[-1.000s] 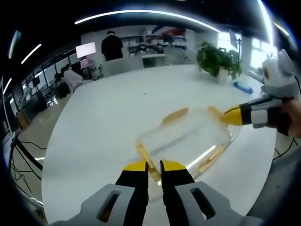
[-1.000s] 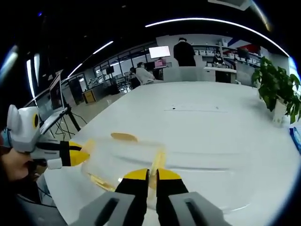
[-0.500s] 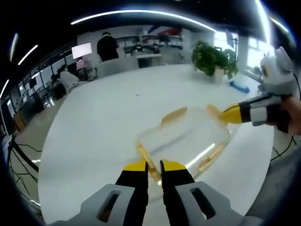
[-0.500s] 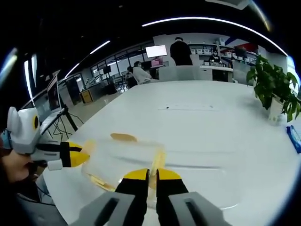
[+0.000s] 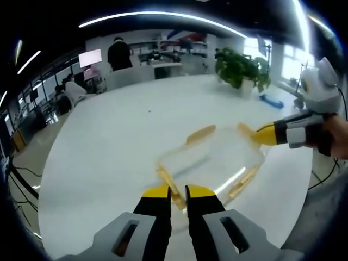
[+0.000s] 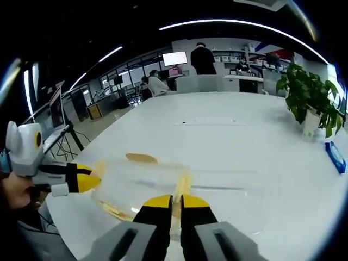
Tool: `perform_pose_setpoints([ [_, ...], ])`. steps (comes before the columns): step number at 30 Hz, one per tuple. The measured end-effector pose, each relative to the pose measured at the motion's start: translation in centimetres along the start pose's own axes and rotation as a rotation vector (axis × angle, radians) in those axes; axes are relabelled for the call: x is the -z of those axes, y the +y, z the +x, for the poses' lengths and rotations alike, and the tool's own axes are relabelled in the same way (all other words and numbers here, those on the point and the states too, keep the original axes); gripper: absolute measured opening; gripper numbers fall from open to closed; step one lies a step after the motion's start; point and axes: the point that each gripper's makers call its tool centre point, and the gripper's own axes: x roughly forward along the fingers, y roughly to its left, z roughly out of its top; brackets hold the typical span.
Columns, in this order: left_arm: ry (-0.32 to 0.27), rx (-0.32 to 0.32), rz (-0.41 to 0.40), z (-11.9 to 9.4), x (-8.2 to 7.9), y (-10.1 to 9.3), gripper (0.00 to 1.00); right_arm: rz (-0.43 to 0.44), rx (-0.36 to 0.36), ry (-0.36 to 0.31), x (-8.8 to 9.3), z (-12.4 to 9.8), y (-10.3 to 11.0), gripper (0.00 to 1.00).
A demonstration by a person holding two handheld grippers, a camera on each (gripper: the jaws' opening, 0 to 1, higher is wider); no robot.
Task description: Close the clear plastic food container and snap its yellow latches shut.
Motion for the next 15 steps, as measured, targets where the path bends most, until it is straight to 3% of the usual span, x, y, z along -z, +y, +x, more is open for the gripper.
perform_pose_setpoints([
  [15,-0.004,0.030,-0.004,0.5,-0.6,-1.7,0.07,0.019,0.028,-0.008,0.0,-0.9,-1.7,0.00],
])
